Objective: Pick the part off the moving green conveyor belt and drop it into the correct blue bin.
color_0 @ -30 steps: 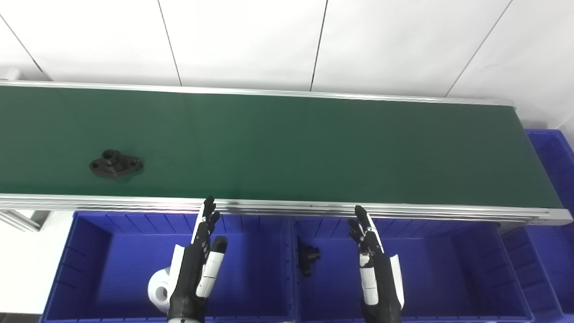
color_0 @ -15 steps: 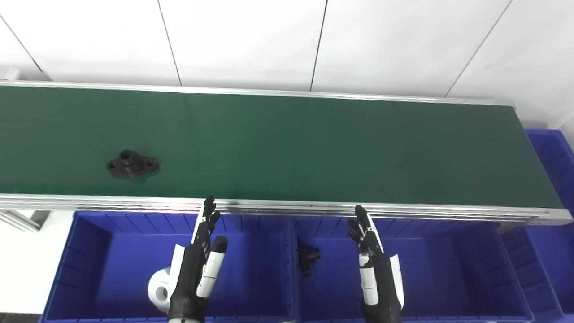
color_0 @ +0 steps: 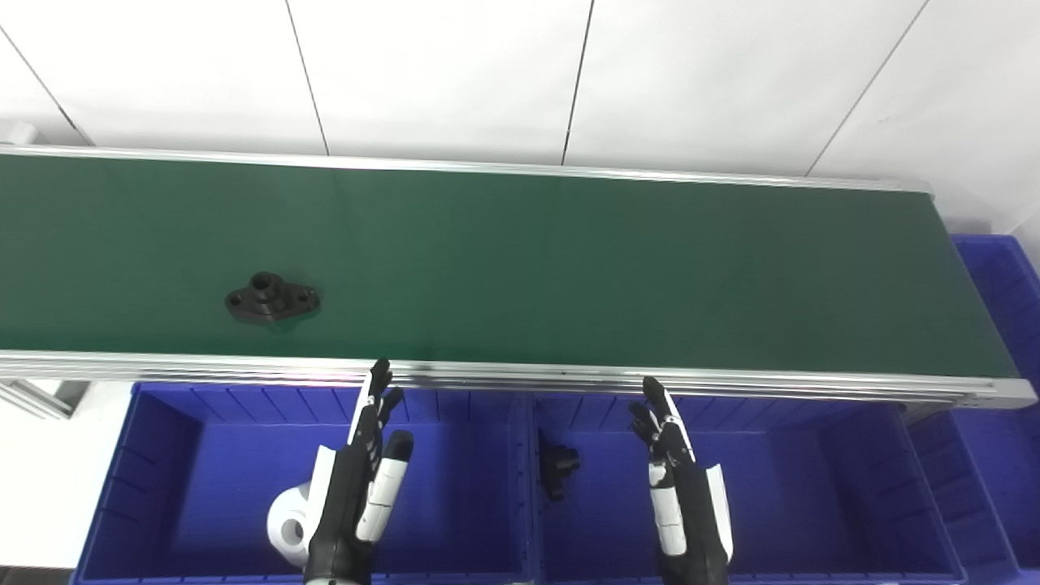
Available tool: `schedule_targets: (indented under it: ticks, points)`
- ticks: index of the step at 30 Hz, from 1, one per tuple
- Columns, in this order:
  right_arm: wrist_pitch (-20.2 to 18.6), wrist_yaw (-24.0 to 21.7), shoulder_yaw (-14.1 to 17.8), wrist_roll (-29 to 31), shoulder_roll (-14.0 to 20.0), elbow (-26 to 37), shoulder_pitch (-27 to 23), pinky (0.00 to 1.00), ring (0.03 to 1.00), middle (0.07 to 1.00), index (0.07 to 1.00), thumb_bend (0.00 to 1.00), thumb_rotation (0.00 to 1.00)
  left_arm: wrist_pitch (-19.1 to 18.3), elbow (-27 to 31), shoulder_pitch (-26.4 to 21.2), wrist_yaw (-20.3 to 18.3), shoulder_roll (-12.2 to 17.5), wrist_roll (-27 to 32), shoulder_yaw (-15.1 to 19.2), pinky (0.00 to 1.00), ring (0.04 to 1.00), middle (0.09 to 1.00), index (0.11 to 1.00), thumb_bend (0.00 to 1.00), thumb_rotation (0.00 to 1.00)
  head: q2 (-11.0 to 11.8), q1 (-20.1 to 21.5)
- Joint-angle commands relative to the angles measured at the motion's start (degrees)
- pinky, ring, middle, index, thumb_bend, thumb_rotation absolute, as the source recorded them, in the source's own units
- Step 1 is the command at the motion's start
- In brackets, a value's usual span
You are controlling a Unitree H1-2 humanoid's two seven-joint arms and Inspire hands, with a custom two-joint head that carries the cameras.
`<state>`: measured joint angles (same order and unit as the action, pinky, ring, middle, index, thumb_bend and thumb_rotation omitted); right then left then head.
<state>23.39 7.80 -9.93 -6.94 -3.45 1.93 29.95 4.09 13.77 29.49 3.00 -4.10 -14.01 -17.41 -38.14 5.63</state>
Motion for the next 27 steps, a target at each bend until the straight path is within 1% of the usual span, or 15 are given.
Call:
schedule_targets:
  ticks: [1, 2, 3, 5, 6, 9, 12, 14, 18, 20, 22, 23, 24, 27]
  points:
    - [3.52, -0.26, 0.24, 1.51, 0.4, 0.33, -0.53, 0.95, 0.94, 0.982, 0.99, 0.77, 0.91, 3.49, -0.84, 0.01, 1.37, -2.83, -1.53, -2.51, 0.98, 0.933, 1.0, 1.0, 0.68, 1.0, 1.26, -1.21]
    - [3.5, -0.2, 0.24, 1.64, 0.8, 0.01, -0.73, 0.95, 0.941, 0.983, 0.993, 0.77, 0.9, 4.18, -1.65, -0.19, 1.67, -2.97, -1.87, -2.62, 0.98, 0.931, 1.0, 1.0, 0.67, 1.0, 2.37, -2.19]
    - [3.49, -0.15, 0.23, 1.74, 1.11, -0.23, -0.9, 0.95, 0.943, 0.987, 0.997, 0.77, 0.9, 4.71, -2.29, -0.36, 1.93, -3.07, -2.12, -2.72, 0.97, 0.929, 1.0, 1.0, 0.67, 1.0, 2.54, -2.33]
    - [3.49, -0.18, 0.21, 2.24, 1.88, -0.88, -1.39, 0.95, 0.945, 0.99, 0.998, 0.75, 0.89, 5.83, -3.68, -0.78, 2.39, -3.25, -2.62, -2.9, 0.94, 0.928, 1.0, 1.0, 0.66, 1.0, 3.76, -3.35]
    - [3.5, -0.23, 0.2, 2.59, 2.16, -1.16, -1.6, 0.95, 0.946, 0.989, 0.997, 0.74, 0.88, 6.28, -4.19, -0.94, 2.52, -3.3, -2.78, -2.97, 0.91, 0.93, 1.0, 1.0, 0.65, 1.0, 4.02, -3.57]
    - [3.51, -0.11, 0.27, 2.99, 2.97, -1.59, -2.03, 0.95, 0.941, 0.985, 0.996, 0.73, 0.87, 7.17, -5.5, -1.37, 2.89, -3.55, -3.19, -3.23, 0.87, 0.923, 1.0, 1.0, 0.64, 0.99, 4.9, -4.62]
    - [3.53, 0.04, 0.53, 3.22, 3.45, -1.48, -2.32, 0.94, 0.934, 0.973, 0.981, 0.75, 0.86, 7.34, -6.27, -1.71, 3.18, -3.86, -3.88, -3.48, 0.84, 0.917, 1.0, 1.0, 0.63, 0.99, 5.17, -5.47]
    - [3.53, 1.04, 0.62, 1.62, 3.9, -0.44, -2.49, 0.92, 0.927, 0.967, 0.959, 0.75, 0.84, 7.46, -6.82, -1.9, 3.47, -4.22, -4.32, -3.57, 0.83, 0.909, 1.0, 1.0, 0.63, 0.98, 5.38, -6.06]
    - [3.51, 2.76, 0.7, -1.5, 4.8, 2.9, -2.57, 0.9, 0.911, 0.949, 0.96, 0.75, 0.8, 7.77, -7.72, -2.43, 3.92, -4.88, -4.7, -3.8, 0.84, 0.907, 1.0, 1.0, 0.6, 0.96, 5.72, -6.6]
    - [3.51, 4.07, 0.81, -4.46, 5.2, 4.93, -2.69, 0.88, 0.902, 0.94, 0.969, 0.77, 0.76, 7.61, -7.72, -2.49, 3.99, -5.11, -4.74, -3.8, 0.85, 0.909, 1.0, 1.0, 0.59, 0.97, 5.6, -6.51]
    - [3.45, 4.73, 1.64, -8.25, 5.17, 7.04, -3.01, 0.86, 0.88, 0.926, 0.989, 0.79, 0.71, 7.45, -7.62, -2.56, 4.05, -5.14, -4.72, -3.87, 0.84, 0.907, 1.0, 1.0, 0.58, 0.96, 5.45, -6.17]
    - [2.73, 4.43, 2.12, -9.29, 5.13, 8.48, -3.44, 0.86, 0.872, 0.921, 0.997, 0.82, 0.64, 7.3, -7.52, -2.57, 3.97, -5.11, -4.55, -3.92, 0.85, 0.91, 1.0, 1.0, 0.58, 0.96, 5.45, -6.17]
    - [1.79, 4.12, 2.57, -10.29, 5.08, 9.72, -4.02, 0.86, 0.869, 0.92, 0.998, 0.84, 0.62, 7.22, -7.53, -2.64, 3.93, -5.06, -4.41, -3.91, 0.85, 0.911, 1.0, 1.0, 0.59, 0.96, 5.37, -5.69]
    - [-4.41, 2.49, 3.95, -14.45, 5.04, 14.44, -6.65, 0.87, 0.874, 0.926, 1.0, 0.88, 0.57, 7.37, -7.65, -2.84, 3.93, -5.0, -4.09, -3.78, 0.84, 0.911, 1.0, 1.0, 0.59, 0.96, 5.35, -5.07]
